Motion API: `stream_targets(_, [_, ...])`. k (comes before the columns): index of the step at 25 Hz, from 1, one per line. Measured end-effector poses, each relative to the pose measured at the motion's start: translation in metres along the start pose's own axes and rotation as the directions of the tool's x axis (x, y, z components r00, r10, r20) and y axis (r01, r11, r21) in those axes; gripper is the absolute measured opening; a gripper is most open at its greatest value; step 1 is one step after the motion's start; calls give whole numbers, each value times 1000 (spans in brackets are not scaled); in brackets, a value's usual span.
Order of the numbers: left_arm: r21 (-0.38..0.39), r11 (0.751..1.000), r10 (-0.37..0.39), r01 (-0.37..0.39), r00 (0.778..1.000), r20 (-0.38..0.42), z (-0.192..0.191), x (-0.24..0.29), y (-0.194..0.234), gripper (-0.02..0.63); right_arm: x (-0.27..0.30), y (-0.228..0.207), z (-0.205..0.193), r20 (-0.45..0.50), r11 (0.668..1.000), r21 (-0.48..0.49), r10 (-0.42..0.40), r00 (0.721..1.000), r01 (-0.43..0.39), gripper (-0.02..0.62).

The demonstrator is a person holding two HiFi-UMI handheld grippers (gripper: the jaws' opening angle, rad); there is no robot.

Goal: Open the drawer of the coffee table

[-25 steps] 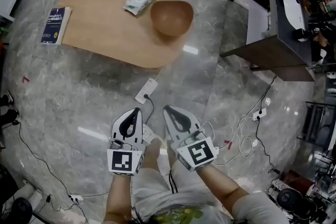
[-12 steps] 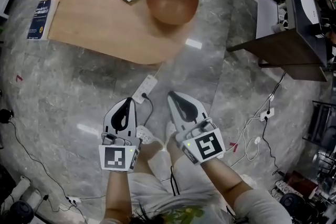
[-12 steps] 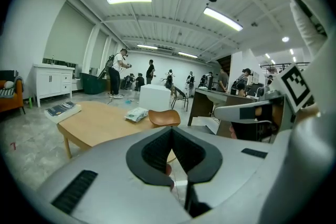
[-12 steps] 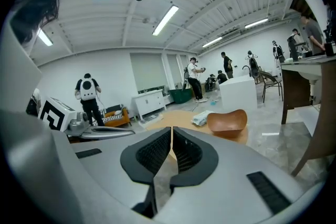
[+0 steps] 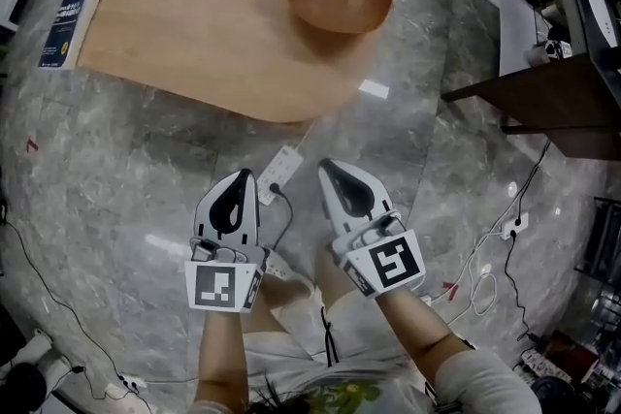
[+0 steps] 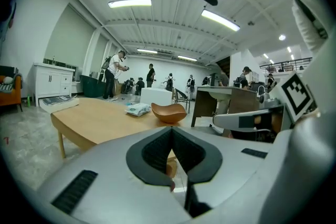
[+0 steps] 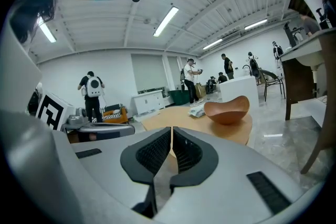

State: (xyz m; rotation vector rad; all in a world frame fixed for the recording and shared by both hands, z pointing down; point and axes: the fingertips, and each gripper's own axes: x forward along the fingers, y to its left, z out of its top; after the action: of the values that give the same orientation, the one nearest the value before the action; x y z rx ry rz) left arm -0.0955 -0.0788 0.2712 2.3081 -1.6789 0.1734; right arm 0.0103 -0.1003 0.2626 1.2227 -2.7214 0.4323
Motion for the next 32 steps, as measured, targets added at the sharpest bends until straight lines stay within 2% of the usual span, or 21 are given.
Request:
stream_targets(6, [6,1000,-2,2,999,38,-41,26,12,9,18,-4,-44,56,999,9,47,997,-48,23])
stream_targets(10, [22,1000,-5,4,999,40,-71,35,18,9,29,-9,-70,56,998,-4,67,996,-67,23])
stream_targets(21, [121,992,-41,33,997,64,-117,81,40,9,66,-28,-105,116,990,-95,115,987,-104,23])
stream_targets(31, [113,989,-97,91,994,52,-139,110,39,9,89,-46,-142,18,979,-153,140,990,-136,26])
stream_targets(32, [112,989,-101,95,994,45,-141,113,38,9,91,-48,-146,0,978,-154,140,990,-138,45])
